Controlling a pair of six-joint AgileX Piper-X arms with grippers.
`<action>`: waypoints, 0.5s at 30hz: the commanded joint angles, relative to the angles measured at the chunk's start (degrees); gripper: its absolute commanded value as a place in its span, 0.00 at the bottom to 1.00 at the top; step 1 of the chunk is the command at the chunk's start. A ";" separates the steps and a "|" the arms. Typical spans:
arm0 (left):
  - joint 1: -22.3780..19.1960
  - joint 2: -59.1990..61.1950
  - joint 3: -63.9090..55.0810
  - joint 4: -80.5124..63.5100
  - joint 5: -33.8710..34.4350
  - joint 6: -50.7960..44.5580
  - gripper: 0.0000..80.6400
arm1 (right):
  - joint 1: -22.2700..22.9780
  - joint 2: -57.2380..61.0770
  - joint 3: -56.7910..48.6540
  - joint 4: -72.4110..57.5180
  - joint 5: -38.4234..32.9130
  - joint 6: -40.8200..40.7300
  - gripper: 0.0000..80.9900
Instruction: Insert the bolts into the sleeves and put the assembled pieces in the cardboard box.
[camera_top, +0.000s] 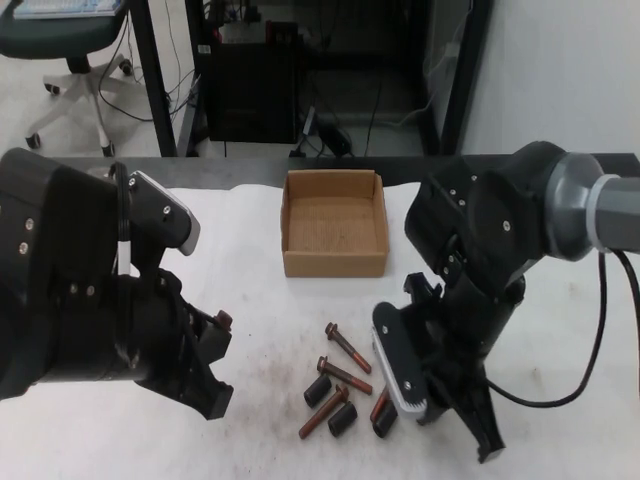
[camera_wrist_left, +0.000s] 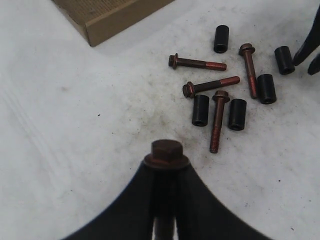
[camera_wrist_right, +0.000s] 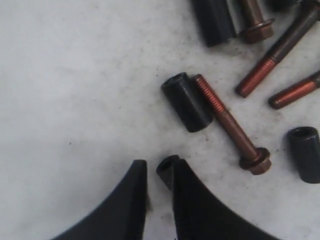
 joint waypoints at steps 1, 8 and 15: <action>-0.19 -0.78 -0.11 -0.27 -0.55 0.41 0.00 | -0.85 -0.03 -0.42 1.94 0.91 -5.78 0.23; -0.19 -0.78 -0.11 -0.27 -0.55 0.41 0.00 | -2.29 0.21 -0.42 0.58 2.21 -9.70 0.23; -0.19 -0.78 -0.11 -0.27 -0.55 0.41 0.00 | -1.60 3.23 -0.42 -2.19 4.42 -9.86 0.23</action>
